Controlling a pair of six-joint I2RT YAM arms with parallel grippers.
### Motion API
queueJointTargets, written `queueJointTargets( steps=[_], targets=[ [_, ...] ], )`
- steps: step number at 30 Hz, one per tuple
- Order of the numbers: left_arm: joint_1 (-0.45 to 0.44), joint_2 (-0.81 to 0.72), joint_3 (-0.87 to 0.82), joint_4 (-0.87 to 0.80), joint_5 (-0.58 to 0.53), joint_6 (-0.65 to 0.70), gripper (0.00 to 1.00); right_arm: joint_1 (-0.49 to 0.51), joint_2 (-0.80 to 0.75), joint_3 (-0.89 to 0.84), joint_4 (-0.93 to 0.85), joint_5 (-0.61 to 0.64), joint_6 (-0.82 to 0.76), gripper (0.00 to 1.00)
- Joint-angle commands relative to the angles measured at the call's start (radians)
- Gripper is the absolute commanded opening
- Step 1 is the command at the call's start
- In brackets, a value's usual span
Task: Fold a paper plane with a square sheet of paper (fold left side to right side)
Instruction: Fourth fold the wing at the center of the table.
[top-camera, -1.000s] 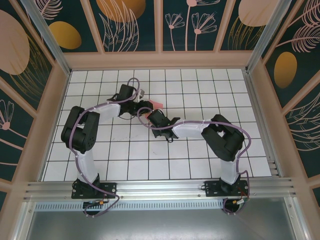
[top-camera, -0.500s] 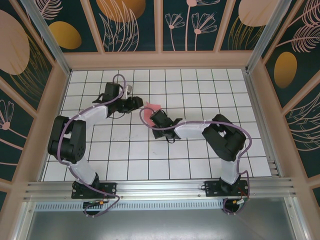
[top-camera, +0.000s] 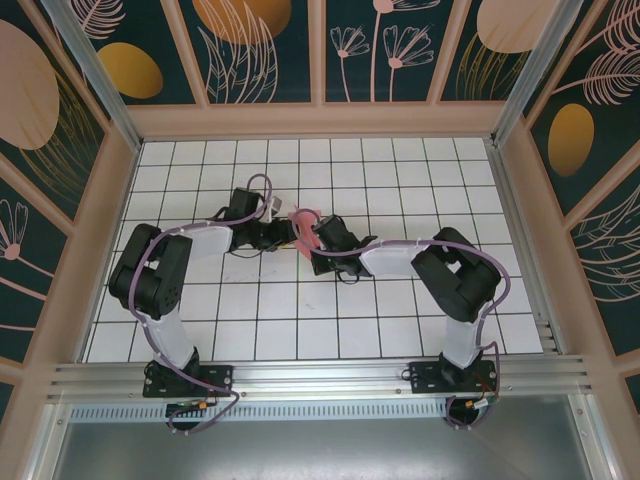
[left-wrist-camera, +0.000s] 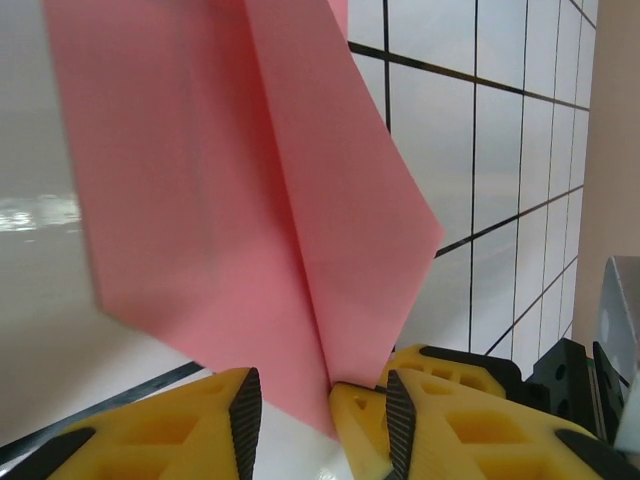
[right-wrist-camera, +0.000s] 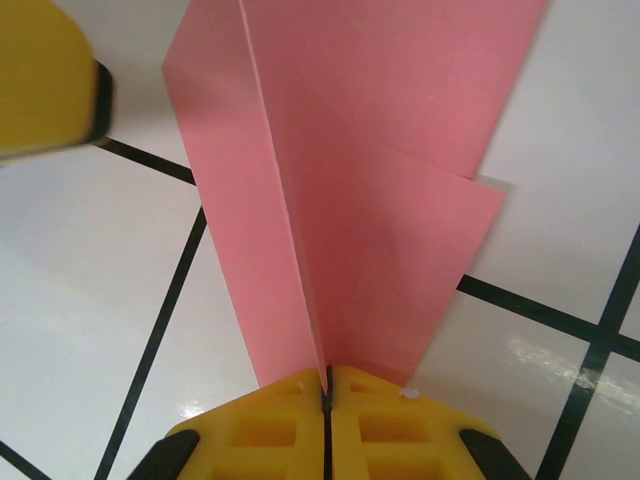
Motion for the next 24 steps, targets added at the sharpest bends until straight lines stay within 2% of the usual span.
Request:
queueJointTargets(
  steps=[1, 11, 18, 24],
  targets=[
    [-0.013, 0.040, 0.032, 0.042, 0.016, -0.014, 0.42, -0.009, -0.019, -0.025, 0.011, -0.044, 0.017, 0.10],
    [-0.020, 0.125, 0.121, 0.037, 0.014, -0.015, 0.44, -0.025, -0.008, -0.027, 0.018, -0.073, 0.020, 0.10],
    [-0.020, 0.160, 0.132, 0.031, 0.010, -0.011, 0.40, -0.036, 0.002, -0.022, 0.018, -0.095, 0.018, 0.10],
    [-0.021, 0.181, 0.140, 0.027, 0.004, -0.010, 0.44, -0.049, 0.011, -0.016, 0.026, -0.125, 0.015, 0.11]
  ],
)
